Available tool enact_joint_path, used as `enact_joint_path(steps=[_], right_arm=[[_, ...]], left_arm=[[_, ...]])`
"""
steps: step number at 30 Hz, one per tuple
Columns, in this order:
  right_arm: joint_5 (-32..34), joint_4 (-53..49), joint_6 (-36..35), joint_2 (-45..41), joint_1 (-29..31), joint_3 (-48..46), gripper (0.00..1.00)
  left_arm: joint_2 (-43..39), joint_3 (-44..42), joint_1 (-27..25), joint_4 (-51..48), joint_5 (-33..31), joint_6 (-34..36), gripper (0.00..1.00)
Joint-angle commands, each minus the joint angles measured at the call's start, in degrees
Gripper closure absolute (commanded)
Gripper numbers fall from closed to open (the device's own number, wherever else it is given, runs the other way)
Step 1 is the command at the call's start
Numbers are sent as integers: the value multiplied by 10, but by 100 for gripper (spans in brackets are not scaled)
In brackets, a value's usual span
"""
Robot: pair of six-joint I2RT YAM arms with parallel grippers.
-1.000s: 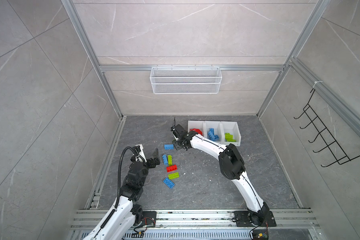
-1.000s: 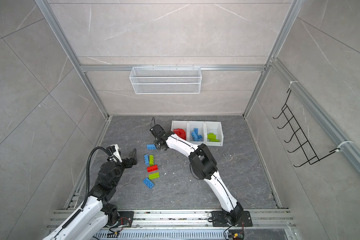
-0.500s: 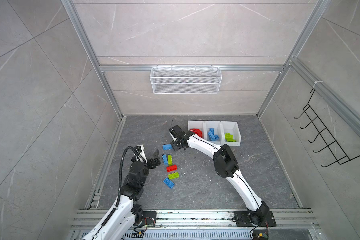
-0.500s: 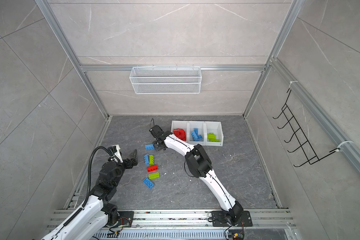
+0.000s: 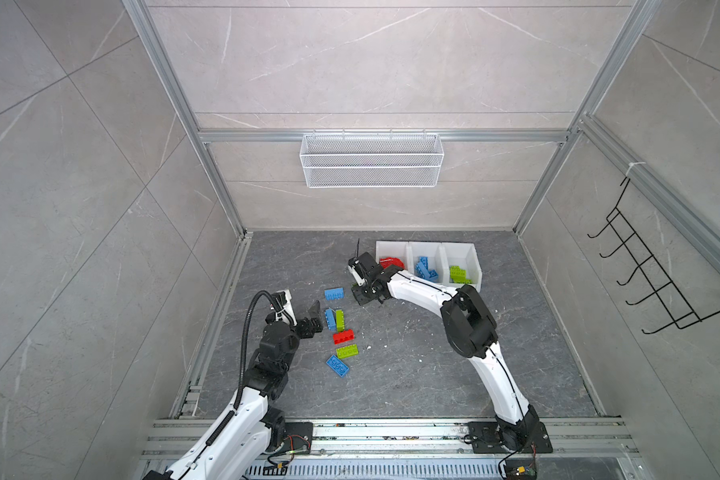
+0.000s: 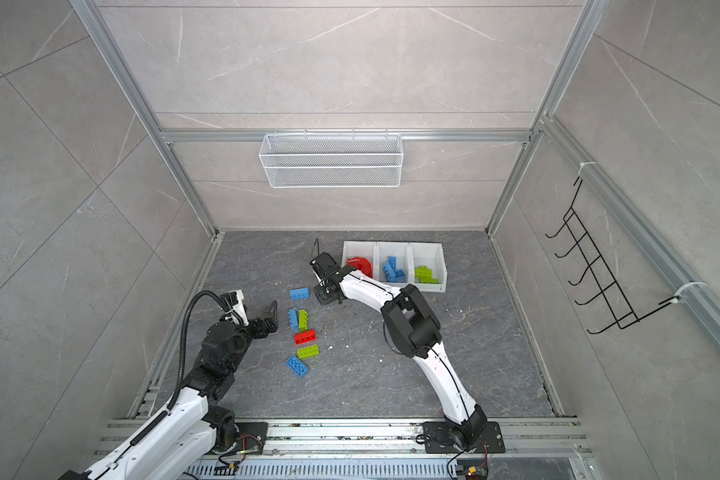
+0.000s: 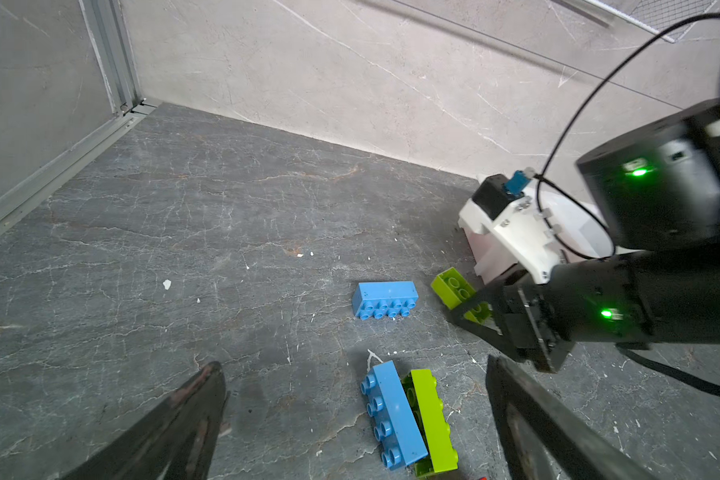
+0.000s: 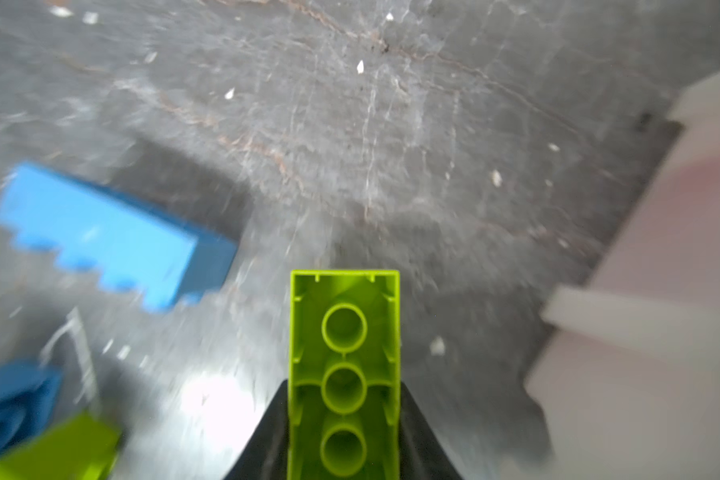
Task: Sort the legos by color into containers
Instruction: 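Carry the lime-green brick with the right gripper into the green compartment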
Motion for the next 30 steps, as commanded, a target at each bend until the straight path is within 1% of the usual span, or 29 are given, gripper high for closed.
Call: enact_joint_path(steps=[1, 3, 4, 8, 12, 15, 16, 18, 22, 25, 30], right_arm=[[-41, 80, 13, -132, -29, -73, 76], [-68, 108, 25, -194, -62, -129, 76], [-86, 118, 34, -222, -88, -157, 76], [-156, 139, 71, -307, -210, -241, 77], [-135, 129, 66, -353, -290, -286, 78], [-144, 131, 78, -357, -349, -309, 78], [-137, 130, 79, -352, -365, -312, 78], [-117, 118, 64, -339, -378, -309, 79], [-88, 131, 54, -318, -390, -319, 79], [-80, 132, 48, -299, -390, -312, 79], [-69, 123, 50, -255, -393, -286, 77]], left_arm=[[5, 18, 3, 20, 14, 5, 0], [19, 26, 4, 17, 15, 2, 0], [29, 34, 4, 13, 20, 2, 0], [68, 53, 4, 9, 49, 5, 0], [89, 57, 4, 18, 72, 7, 0], [92, 57, 4, 18, 77, 9, 0], [93, 56, 3, 20, 76, 9, 0], [96, 56, 3, 19, 82, 9, 0], [118, 70, 4, 12, 93, 10, 0], [129, 81, 3, 5, 105, 12, 0], [126, 76, 3, 7, 94, 11, 0]])
